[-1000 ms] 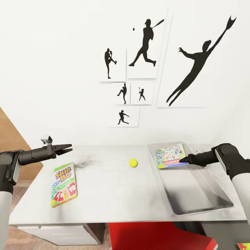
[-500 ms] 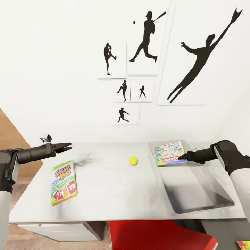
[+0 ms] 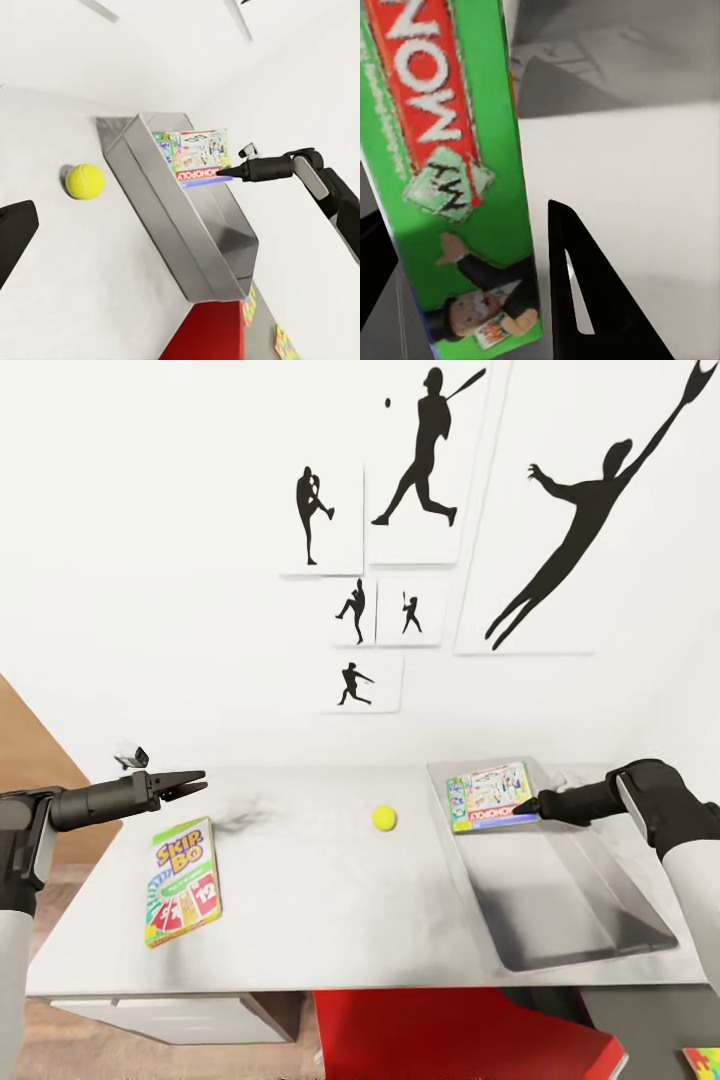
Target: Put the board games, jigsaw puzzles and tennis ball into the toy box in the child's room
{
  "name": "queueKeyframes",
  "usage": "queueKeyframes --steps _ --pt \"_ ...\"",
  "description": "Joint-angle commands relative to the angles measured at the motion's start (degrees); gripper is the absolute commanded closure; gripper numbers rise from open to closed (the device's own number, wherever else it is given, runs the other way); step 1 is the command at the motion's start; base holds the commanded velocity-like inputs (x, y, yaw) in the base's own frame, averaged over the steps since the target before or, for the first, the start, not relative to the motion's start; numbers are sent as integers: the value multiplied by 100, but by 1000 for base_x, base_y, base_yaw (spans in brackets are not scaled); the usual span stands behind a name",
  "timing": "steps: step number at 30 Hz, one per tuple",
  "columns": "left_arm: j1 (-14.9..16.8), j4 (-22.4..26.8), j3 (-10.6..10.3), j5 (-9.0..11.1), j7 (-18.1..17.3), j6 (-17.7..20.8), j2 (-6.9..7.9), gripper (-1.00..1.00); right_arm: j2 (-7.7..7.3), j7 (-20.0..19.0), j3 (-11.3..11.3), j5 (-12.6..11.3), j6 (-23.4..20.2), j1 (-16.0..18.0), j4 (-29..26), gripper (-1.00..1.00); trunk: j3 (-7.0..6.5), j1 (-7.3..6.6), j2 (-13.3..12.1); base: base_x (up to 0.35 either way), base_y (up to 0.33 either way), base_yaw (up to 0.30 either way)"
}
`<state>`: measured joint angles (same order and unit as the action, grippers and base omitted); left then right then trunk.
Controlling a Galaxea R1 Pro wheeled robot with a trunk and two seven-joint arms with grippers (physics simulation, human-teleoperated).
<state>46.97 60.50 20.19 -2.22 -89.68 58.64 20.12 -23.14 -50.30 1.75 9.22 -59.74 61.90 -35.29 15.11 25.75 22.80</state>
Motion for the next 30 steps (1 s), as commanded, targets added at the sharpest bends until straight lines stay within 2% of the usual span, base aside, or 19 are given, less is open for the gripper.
queueKeyframes --steps 1,5,7,11,12,19,30 --pt "5 2 3 -24 -32 60 0 -100 2 -50 19 53 -26 20 -4 100 21 3 12 0 0 0" --pt "5 3 3 -24 -32 60 0 -100 2 -50 15 67 -26 109 -4 100 58 3 12 0 0 0" --pt "5 4 3 -21 -32 60 0 -100 6 -49 17 147 -26 139 -4 100 77 3 12 0 0 0" --pt "5 4 3 -19 -32 60 0 -100 15 -52 18 493 -26 201 0 100 115 3 12 0 0 0" --pt "5 5 3 -19 -32 60 0 -100 23 -62 18 707 -26 235 36 100 124 3 12 0 0 0" --pt "5 4 3 -16 -32 60 0 -100 28 -67 19 809 -26 265 71 100 190 3 12 0 0 0" --pt "5 4 3 -20 -32 60 0 -100 37 -68 22 823 -26 328 75 100 283 3 12 0 0 0"
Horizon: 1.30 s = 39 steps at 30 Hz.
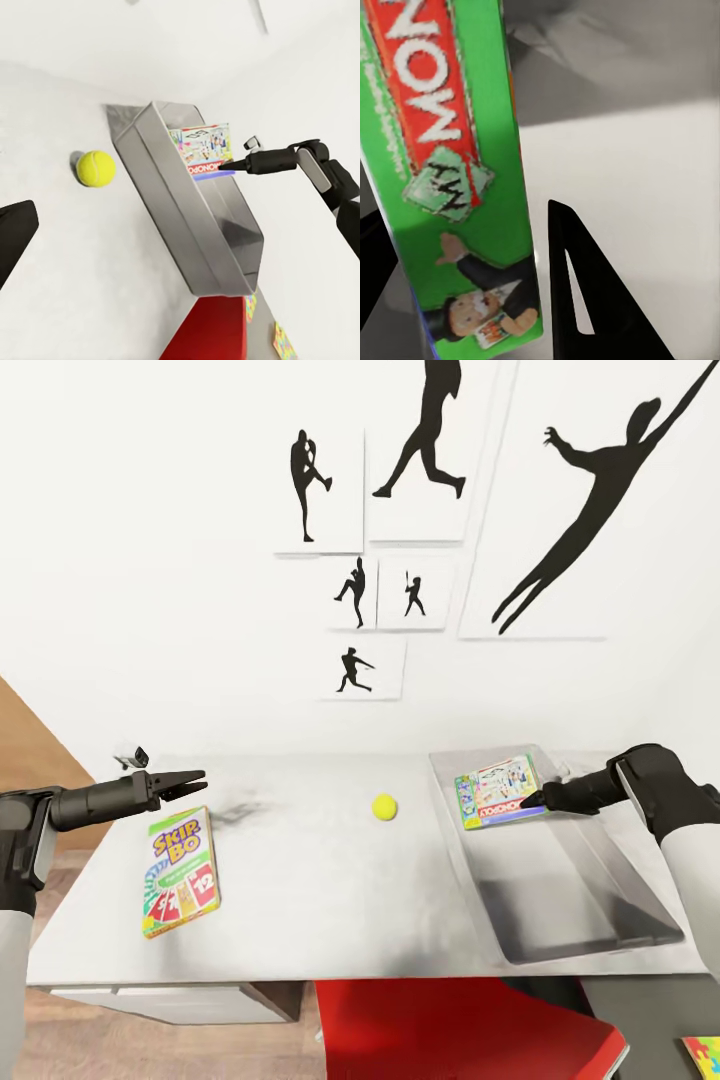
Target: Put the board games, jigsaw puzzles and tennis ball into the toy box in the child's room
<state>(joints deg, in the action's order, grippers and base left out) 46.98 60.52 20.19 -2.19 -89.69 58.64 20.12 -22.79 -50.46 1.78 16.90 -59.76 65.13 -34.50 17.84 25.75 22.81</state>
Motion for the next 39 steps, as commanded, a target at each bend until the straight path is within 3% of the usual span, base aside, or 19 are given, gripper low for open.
queueKeyframes --steps 1,5,9,23,39 --pt "5 3 3 -25 -31 60 -1 -100 1 -54 18 53 -24 6 -4 100 14 3 11 0 0 0" --pt "5 3 3 -25 -31 60 0 -100 0 -55 19 56 -24 11 -6 100 19 3 11 0 0 0" --pt "79 132 -6 -23 -31 72 -114 -100 90 56 -23 168 -24 110 -25 100 19 3 11 0 0 0" --pt "84 127 -6 -40 -24 68 -137 -100 80 90 -13 397 -24 153 -31 100 19 3 11 0 0 0" --pt "84 126 -6 -61 -6 65 -149 -100 88 81 -3 444 -24 158 -30 100 19 3 11 0 0 0"
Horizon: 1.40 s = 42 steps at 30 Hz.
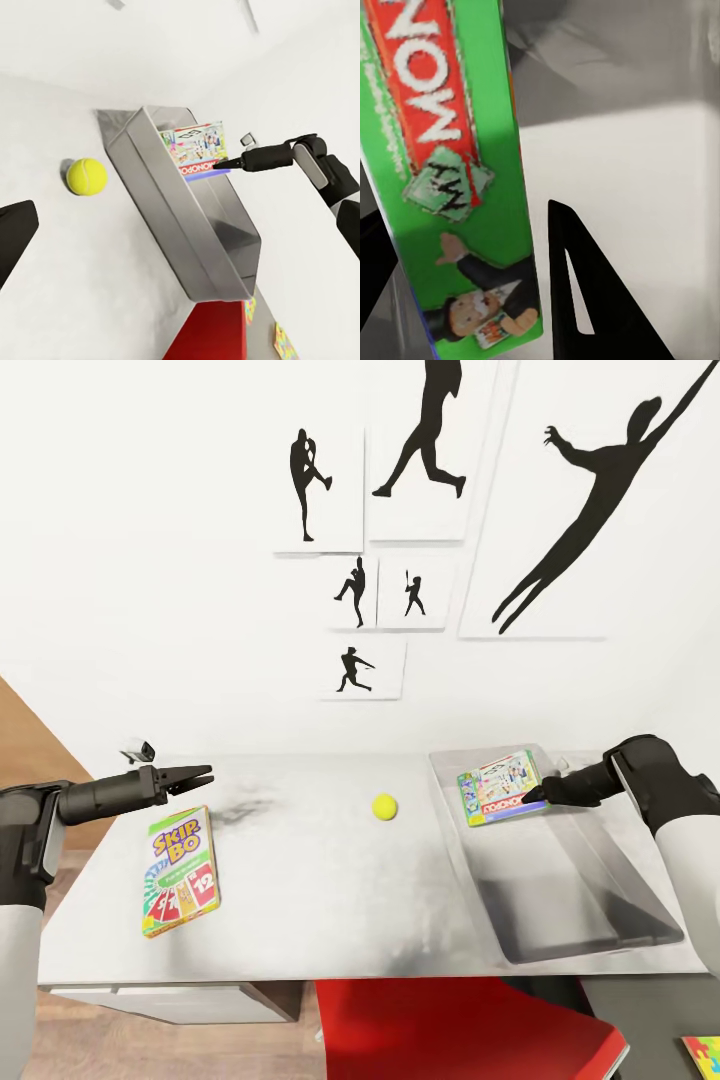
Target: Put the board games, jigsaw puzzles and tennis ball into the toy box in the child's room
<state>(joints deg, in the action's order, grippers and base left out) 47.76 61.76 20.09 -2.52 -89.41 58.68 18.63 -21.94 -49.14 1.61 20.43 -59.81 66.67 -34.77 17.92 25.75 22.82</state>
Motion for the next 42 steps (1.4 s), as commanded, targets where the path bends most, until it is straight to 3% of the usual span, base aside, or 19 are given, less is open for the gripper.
queueKeyframes --steps 1,9,10,15,16,42 --pt "5 2 3 -26 -33 58 0 -100 4 -52 15 93 -19 4 -7 100 11 4 10 0 0 0" --pt "5 2 3 -28 -32 59 0 -100 14 -52 15 117 -19 6 -12 100 11 4 10 0 0 0" --pt "5 2 3 -29 -32 59 0 -100 14 -52 15 453 -19 5 -12 100 11 4 10 0 0 0" --pt "5 2 3 -29 -32 59 0 -100 69 -50 9 462 -19 5 -12 100 11 4 10 0 0 0" --pt "5 2 3 -29 -32 58 0 -100 89 -47 6 466 -19 6 -12 -100 11 4 10 0 0 0" --pt "5 2 3 -29 -32 56 0 -100 111 -25 5 471 -19 27 -12 -100 11 4 10 0 0 0"
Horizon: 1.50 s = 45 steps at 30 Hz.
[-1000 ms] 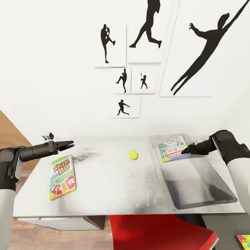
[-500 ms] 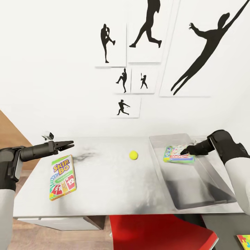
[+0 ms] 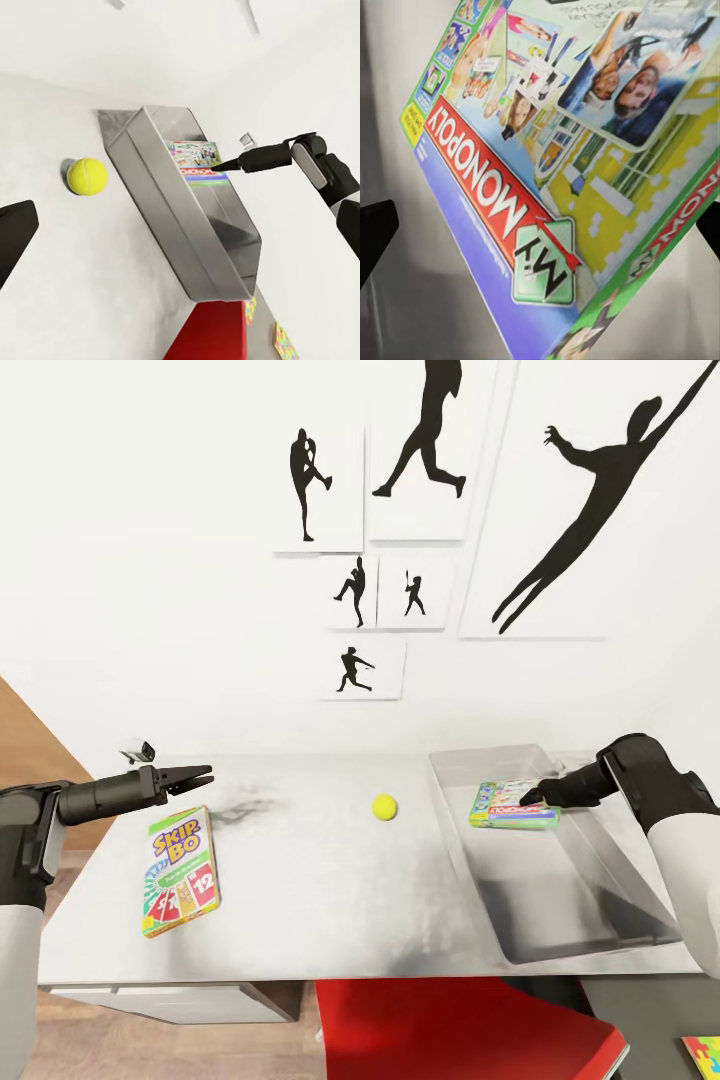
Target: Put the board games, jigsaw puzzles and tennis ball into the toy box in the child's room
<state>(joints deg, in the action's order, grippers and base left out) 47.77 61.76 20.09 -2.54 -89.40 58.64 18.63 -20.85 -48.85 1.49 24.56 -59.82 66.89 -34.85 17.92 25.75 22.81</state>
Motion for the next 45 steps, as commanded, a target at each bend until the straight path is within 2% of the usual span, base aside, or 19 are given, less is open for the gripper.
queueKeyframes --steps 1,12,19,26,37,45 --pt "5 3 3 -27 -33 60 0 -100 2 -54 16 57 -18 5 -4 -100 11 3 11 0 0 0" --pt "5 3 3 -27 -33 60 0 -100 43 -30 18 54 -18 11 -4 -100 11 3 11 0 0 0" --pt "5 3 3 -27 -26 60 0 -100 69 -26 22 51 -18 146 3 -100 11 3 11 0 0 0" --pt "5 3 -1 -34 -25 60 0 -100 170 -20 18 35 -18 164 4 -100 11 3 11 0 0 0" --pt "5 3 3 -37 -25 60 0 -100 244 -12 20 31 -18 166 -4 -100 11 3 11 0 0 0" --pt "5 3 3 -36 -25 60 0 -100 357 248 30 10 -18 166 4 -100 11 3 11 0 0 0"
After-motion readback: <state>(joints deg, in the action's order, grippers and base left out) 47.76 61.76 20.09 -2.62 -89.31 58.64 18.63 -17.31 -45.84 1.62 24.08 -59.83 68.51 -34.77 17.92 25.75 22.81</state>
